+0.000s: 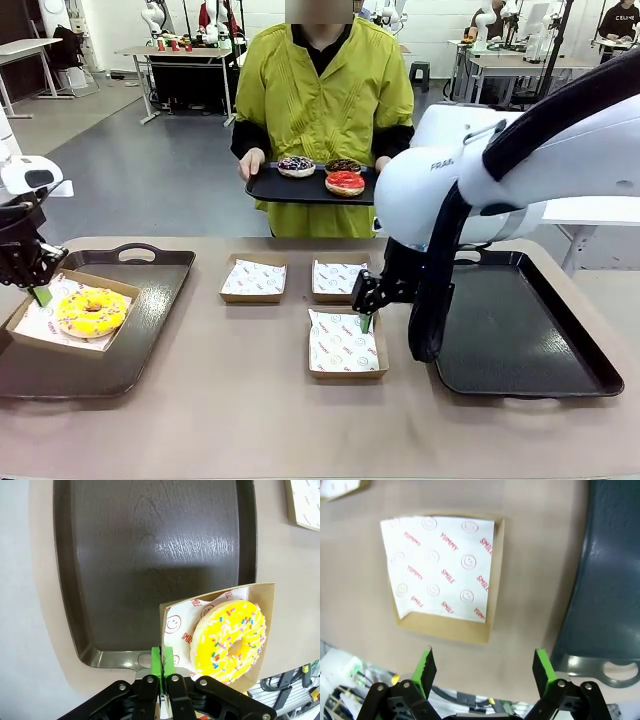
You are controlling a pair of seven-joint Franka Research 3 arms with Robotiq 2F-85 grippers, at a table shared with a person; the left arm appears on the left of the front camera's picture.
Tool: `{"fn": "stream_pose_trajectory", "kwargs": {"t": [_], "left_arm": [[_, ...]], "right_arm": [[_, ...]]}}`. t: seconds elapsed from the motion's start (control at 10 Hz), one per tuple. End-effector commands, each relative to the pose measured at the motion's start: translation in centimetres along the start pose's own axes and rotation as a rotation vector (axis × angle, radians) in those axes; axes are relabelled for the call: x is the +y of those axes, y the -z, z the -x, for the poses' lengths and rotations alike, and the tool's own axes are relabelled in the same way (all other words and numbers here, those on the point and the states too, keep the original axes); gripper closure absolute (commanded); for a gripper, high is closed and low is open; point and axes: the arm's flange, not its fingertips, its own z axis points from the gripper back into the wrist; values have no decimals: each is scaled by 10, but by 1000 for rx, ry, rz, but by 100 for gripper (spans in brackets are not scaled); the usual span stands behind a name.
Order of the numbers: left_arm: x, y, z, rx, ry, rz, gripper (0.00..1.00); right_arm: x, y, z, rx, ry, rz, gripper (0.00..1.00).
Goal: Individually package the donuts and arrange them on the tray.
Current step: Place the picked Paper togo box on the Handle tray while simultaneously picking up another Paper togo box from the table with the other hand.
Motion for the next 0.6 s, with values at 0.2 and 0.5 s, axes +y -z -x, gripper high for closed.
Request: {"fn": "stream_pose_trajectory", "kwargs": {"t": [0.2,0.5], "left_arm": [[8,24,-4,12,25,31,99],[4,38,-8,28,33,34,99]], "right_arm": [[15,26,-15,-68,23,45,0],[7,42,-19,-64,5,60,0]]}}
